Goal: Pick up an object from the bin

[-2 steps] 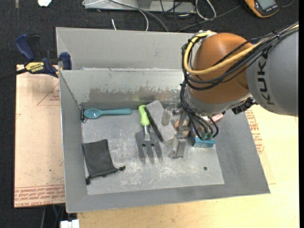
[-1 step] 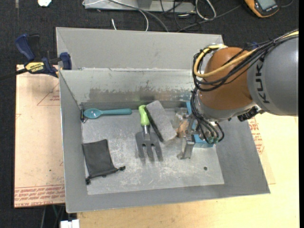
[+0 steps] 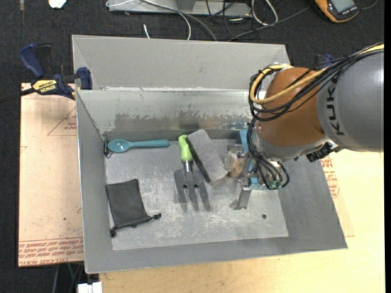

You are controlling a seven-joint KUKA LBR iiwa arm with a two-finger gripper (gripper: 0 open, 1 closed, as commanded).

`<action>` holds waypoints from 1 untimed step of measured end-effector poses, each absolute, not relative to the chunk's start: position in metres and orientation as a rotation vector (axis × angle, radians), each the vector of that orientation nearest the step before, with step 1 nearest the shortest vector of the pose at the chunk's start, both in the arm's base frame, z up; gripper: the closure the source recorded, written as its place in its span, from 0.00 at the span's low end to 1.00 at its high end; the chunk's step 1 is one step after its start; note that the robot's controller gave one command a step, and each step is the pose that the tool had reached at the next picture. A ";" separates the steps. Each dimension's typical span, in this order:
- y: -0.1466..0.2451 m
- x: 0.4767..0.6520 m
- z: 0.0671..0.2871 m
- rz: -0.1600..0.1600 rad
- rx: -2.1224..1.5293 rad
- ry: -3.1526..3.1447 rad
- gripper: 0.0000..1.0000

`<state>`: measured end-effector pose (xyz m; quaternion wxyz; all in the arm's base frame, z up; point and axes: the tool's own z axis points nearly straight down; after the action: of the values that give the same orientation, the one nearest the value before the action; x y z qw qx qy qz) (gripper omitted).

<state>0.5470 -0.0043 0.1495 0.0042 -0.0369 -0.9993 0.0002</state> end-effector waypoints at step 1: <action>-0.003 0.577 0.184 -0.001 0.185 -3.149 0.00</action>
Offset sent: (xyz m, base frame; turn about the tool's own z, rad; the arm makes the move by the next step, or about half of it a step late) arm 0.0443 0.0485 -0.0172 -0.1409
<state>0.5770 -0.0034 0.1840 -0.0066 0.0588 -0.9982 -0.0002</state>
